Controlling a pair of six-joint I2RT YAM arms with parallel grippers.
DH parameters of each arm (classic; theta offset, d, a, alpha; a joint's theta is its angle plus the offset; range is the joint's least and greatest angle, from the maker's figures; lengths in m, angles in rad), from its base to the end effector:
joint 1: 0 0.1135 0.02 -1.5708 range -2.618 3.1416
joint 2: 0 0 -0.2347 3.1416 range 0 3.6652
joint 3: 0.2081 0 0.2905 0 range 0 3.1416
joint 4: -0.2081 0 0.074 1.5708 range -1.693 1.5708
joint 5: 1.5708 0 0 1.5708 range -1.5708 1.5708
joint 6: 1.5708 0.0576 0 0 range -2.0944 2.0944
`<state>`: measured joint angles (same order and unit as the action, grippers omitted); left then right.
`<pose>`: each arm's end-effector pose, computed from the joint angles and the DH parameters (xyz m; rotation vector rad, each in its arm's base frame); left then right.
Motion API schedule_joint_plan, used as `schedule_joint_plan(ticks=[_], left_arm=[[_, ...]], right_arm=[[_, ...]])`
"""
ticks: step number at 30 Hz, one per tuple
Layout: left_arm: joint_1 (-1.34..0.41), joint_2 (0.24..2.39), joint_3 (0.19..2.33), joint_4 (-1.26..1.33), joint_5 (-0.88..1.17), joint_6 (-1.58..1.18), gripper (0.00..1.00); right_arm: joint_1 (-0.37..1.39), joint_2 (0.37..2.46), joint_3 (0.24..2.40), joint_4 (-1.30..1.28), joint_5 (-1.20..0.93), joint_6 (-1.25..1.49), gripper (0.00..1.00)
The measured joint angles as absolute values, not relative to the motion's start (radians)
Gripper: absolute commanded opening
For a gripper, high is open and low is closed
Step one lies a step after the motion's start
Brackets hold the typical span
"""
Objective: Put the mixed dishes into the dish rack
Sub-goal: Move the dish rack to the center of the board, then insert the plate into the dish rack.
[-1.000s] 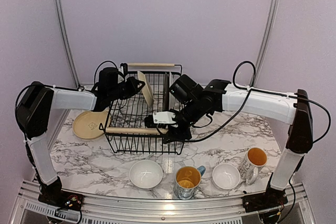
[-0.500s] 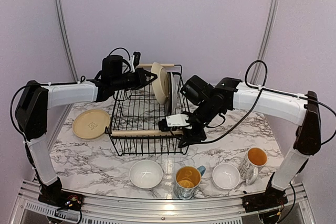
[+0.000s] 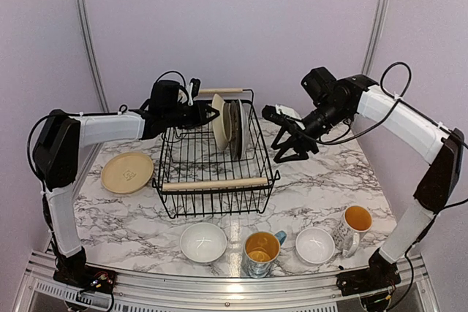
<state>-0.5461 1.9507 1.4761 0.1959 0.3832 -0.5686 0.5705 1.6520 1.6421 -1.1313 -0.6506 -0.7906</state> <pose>0.4245 -0.2832 0.2199 0.2651 1.9668 -1.1064 0.2957 0.2312 0.2957 -1.7437 1.8568 0.7907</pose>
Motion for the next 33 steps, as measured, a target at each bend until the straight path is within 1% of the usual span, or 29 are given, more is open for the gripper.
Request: schedule_joint_plan(ticks=[7, 13, 17, 22, 24, 26, 27, 31, 32, 33], left_arm=[[-0.554, 1.987, 1.476, 0.209, 0.32, -0.6, 0.0], [-0.57, 2.012, 1.481, 0.226, 0.263, -0.602, 0.0], [-0.58, 2.065, 1.521, 0.221, 0.231, -0.591, 0.0], [-0.599, 2.116, 1.63, 0.162, 0.177, -0.562, 0.0], [-0.608, 2.131, 1.666, 0.135, 0.157, -0.542, 0.06], [-0.616, 2.15, 1.713, 0.092, 0.137, -0.529, 0.17], [-0.62, 2.159, 1.734, 0.074, 0.126, -0.52, 0.18], [-0.63, 2.182, 1.784, 0.07, 0.097, -0.484, 0.17], [-0.63, 2.182, 1.789, 0.068, 0.086, -0.482, 0.18], [-0.63, 2.182, 1.795, 0.069, 0.077, -0.481, 0.22]], right_arm=[[0.489, 1.623, 1.651, -1.15, -0.719, -0.791, 0.53], [0.403, 1.603, 1.586, -1.142, -0.749, -0.79, 0.53], [0.364, 1.6, 1.544, -1.124, -0.756, -0.783, 0.53], [0.364, 1.587, 1.523, -1.112, -0.76, -0.776, 0.53], [0.363, 1.584, 1.523, -1.105, -0.761, -0.774, 0.53], [0.363, 1.584, 1.523, -1.1, -0.762, -0.77, 0.53], [0.363, 1.584, 1.523, -1.099, -0.763, -0.769, 0.53], [0.363, 1.584, 1.523, -1.095, -0.767, -0.76, 0.53], [0.363, 1.584, 1.523, -1.095, -0.769, -0.759, 0.53], [0.363, 1.584, 1.523, -1.094, -0.77, -0.759, 0.53]])
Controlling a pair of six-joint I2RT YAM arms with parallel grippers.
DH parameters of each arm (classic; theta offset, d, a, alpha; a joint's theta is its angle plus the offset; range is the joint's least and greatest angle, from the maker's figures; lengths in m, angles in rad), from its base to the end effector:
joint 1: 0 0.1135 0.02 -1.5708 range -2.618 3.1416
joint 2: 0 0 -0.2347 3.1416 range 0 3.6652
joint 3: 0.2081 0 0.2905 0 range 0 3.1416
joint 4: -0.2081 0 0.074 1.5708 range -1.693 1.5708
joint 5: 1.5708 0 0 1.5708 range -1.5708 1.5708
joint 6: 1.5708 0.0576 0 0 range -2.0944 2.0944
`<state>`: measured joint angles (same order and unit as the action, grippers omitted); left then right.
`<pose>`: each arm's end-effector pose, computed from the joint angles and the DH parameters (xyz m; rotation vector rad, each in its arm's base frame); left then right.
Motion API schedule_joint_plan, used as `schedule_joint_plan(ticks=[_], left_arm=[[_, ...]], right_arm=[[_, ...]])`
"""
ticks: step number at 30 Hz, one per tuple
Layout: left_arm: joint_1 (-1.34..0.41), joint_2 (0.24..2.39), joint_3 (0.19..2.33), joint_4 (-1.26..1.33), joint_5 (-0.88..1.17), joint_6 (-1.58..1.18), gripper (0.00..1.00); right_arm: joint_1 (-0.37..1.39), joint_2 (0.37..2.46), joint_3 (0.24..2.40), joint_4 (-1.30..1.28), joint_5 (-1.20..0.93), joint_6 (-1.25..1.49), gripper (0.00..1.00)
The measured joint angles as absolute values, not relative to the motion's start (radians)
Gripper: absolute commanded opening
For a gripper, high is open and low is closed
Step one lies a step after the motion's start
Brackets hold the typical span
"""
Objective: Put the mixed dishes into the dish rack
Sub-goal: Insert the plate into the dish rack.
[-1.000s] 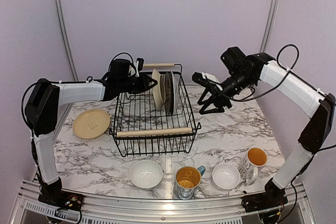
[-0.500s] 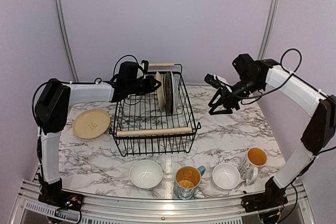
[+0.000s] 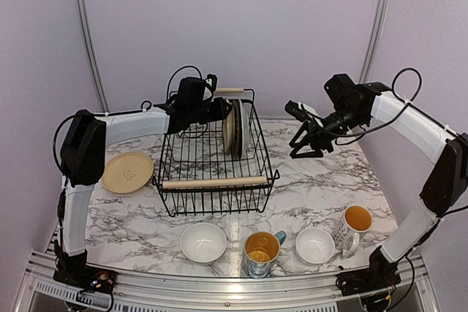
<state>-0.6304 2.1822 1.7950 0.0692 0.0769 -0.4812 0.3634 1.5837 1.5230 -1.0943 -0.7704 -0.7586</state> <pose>0.4541 -0.3369 0.2128 0.2019 1.9644 -0.8182 0.3194 0.1644 0.2853 -1.4848 1.9682 0.8749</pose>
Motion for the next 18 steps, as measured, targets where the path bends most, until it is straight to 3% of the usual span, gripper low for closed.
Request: schedule_joint_plan(ticks=[11, 18], left_arm=[[-0.629, 2.182, 1.822, 0.054, 0.025, -0.478, 0.43], [-0.629, 2.167, 1.822, -0.019, -0.037, -0.462, 0.5]], right_arm=[[0.363, 1.588, 1.523, -1.094, -0.782, -0.752, 0.53], [0.363, 1.597, 1.523, -1.094, -0.788, -0.752, 0.53]])
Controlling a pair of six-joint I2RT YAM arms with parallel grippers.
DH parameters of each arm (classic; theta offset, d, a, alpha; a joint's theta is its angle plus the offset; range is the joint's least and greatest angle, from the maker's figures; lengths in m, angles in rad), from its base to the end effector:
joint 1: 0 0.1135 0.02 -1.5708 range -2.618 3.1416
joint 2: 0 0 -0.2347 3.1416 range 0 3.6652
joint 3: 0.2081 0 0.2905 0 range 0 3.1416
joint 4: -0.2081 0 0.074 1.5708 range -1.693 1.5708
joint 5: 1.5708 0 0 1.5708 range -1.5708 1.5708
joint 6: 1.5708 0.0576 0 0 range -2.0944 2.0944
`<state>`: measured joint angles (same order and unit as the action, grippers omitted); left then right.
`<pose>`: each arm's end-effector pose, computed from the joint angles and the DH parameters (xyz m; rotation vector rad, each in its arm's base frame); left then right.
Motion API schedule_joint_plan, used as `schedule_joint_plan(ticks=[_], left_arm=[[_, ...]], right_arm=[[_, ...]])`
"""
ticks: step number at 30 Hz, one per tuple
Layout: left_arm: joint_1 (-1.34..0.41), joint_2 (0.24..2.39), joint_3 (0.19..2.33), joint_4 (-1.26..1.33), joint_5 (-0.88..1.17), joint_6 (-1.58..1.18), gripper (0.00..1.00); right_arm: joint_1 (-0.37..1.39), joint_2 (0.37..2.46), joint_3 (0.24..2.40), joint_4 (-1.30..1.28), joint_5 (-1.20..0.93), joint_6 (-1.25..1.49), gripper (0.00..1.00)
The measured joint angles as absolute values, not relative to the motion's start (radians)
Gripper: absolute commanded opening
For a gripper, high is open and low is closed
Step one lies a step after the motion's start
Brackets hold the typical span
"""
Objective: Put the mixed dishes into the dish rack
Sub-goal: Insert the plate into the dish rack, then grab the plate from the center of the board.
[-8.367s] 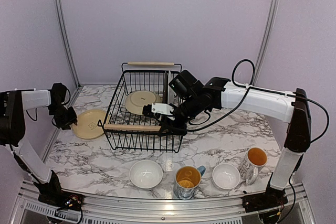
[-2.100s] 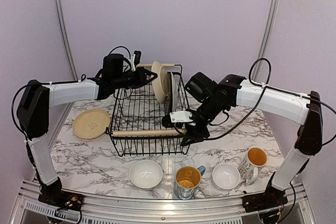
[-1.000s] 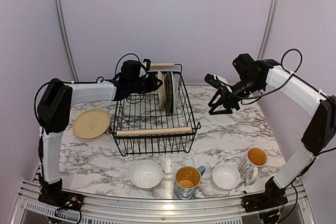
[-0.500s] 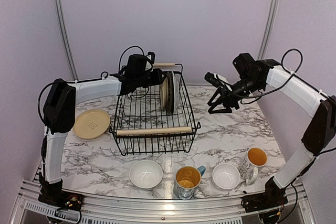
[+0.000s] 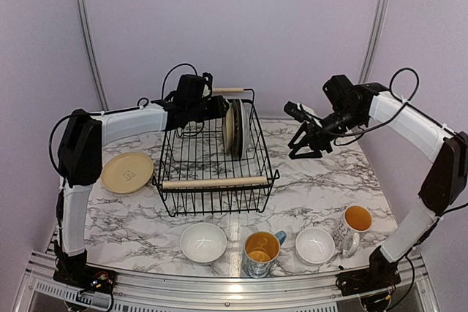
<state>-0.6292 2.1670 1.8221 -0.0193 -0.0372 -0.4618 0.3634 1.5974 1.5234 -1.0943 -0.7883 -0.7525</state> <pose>0.4560 -0.3293 0.2212 0.1415 1.9925 -0.6823 0.3211 0.1658 0.2815 -1.4785 1.9751 0.9062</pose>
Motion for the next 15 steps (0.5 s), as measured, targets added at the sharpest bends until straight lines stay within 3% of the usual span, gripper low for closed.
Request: schedule_joint_plan(ticks=[5, 15], left_arm=[[-0.629, 2.065, 1.783, -0.095, -0.118, -0.426, 0.53], [-0.602, 1.64, 1.654, -0.318, -0.246, -0.31, 0.53]], right_arm=[[0.363, 1.599, 1.523, -1.095, -0.796, -0.753, 0.53], [0.363, 1.573, 1.511, -1.085, -0.799, -0.758, 0.53]])
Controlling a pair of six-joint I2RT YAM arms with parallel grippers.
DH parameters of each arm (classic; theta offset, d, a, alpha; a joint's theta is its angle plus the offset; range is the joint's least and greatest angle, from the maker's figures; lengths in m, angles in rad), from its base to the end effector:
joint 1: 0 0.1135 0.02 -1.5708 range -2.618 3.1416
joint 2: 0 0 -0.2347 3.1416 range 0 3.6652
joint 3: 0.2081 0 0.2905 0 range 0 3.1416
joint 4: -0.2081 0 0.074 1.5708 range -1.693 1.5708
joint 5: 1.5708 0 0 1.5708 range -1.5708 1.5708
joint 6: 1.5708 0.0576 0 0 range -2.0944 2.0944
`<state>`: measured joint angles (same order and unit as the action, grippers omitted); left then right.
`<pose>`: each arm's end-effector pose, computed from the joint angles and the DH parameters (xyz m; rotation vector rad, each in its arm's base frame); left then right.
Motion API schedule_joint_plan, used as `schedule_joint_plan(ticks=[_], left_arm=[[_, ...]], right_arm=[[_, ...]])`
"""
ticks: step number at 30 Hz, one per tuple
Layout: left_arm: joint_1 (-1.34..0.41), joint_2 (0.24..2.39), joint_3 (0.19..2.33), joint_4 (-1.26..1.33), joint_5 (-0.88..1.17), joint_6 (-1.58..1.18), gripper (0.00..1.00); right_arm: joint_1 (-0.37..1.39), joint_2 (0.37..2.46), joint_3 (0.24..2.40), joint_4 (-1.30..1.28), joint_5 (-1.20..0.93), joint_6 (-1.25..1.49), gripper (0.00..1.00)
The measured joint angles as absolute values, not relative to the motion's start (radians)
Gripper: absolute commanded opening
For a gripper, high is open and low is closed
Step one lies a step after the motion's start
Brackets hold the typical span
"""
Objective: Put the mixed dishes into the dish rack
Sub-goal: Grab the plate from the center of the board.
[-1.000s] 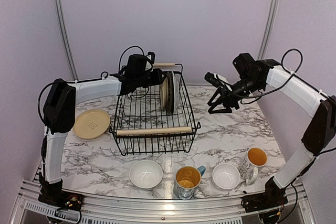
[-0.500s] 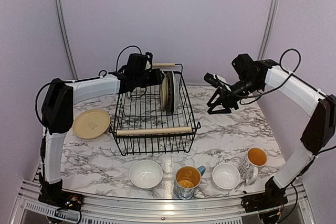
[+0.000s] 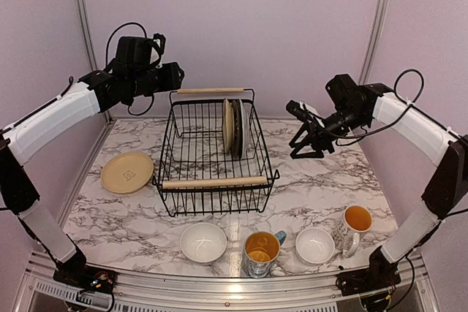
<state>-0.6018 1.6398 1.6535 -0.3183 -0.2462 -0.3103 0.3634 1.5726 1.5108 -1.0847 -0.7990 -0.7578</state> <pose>0.3735 -0.2395 0.3726 0.1040 1.8823 -0.3982 0.3170 0.1647 0.2865 -1.4813 1.9434 0.9048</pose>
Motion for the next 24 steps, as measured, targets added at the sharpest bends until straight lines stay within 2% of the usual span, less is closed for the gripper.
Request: schedule_joint_plan(ticks=[4, 8, 17, 21, 24], left_arm=[[-0.587, 1.548, 1.572, -0.471, -0.295, -0.283, 0.54], [-0.56, 1.502, 1.439, -0.598, -0.313, -0.282, 0.62], [-0.418, 1.488, 1.239, -0.79, -0.23, -0.263, 0.55], [-0.388, 1.494, 1.19, -0.801, -0.213, -0.224, 0.55], [-0.377, 1.516, 1.148, -0.799, -0.148, -0.193, 0.7]], right_arm=[[0.363, 1.517, 1.441, -1.054, -0.799, -0.76, 0.53], [0.354, 1.473, 1.344, -0.979, -0.767, -0.715, 0.53], [0.212, 1.428, 1.196, -0.767, -0.752, -0.609, 0.53], [0.204, 1.374, 1.126, -0.692, -0.754, -0.601, 0.54], [0.203, 1.347, 1.082, -0.647, -0.753, -0.603, 0.54]])
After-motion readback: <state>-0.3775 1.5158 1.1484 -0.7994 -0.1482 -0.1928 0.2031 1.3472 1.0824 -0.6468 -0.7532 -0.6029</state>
